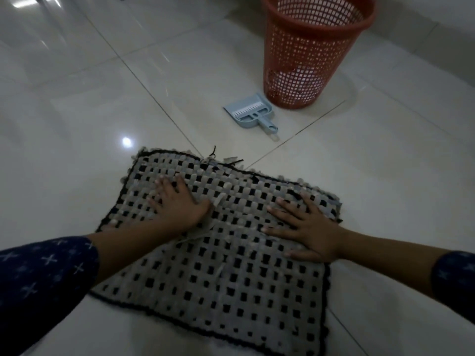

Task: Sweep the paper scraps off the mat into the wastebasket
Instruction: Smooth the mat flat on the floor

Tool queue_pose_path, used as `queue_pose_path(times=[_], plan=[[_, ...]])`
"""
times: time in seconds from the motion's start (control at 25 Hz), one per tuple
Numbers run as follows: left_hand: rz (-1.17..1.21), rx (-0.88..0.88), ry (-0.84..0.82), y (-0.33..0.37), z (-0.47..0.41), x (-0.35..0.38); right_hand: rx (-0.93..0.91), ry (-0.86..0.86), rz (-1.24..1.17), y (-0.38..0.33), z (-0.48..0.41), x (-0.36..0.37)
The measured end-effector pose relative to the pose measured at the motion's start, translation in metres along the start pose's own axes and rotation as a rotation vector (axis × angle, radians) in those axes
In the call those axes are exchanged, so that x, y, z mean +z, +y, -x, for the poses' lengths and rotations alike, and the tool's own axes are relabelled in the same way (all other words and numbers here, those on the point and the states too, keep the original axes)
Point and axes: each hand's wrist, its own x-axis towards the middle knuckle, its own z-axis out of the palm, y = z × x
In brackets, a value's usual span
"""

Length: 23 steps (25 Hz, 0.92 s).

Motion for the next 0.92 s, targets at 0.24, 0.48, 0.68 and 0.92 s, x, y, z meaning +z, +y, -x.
queue_pose_path(times=[0.24,0.48,0.68,0.92], plan=[[-0.054,-0.054,0.072,-0.057,-0.083,-0.056,0.16,0.063,-0.125,-0.068,-0.114,-0.011],[-0.06,0.101,0.048,-0.091,-0.136,-0.096,0.399,0.057,-0.221,-0.103,-0.192,-0.034],[-0.124,0.165,0.038,-0.091,-0.15,-0.087,0.472,0.099,-0.223,-0.115,-0.234,-0.035],[-0.041,0.103,-0.064,-0.105,-0.213,-0.131,0.507,0.159,-0.341,-0.13,-0.309,-0.048]])
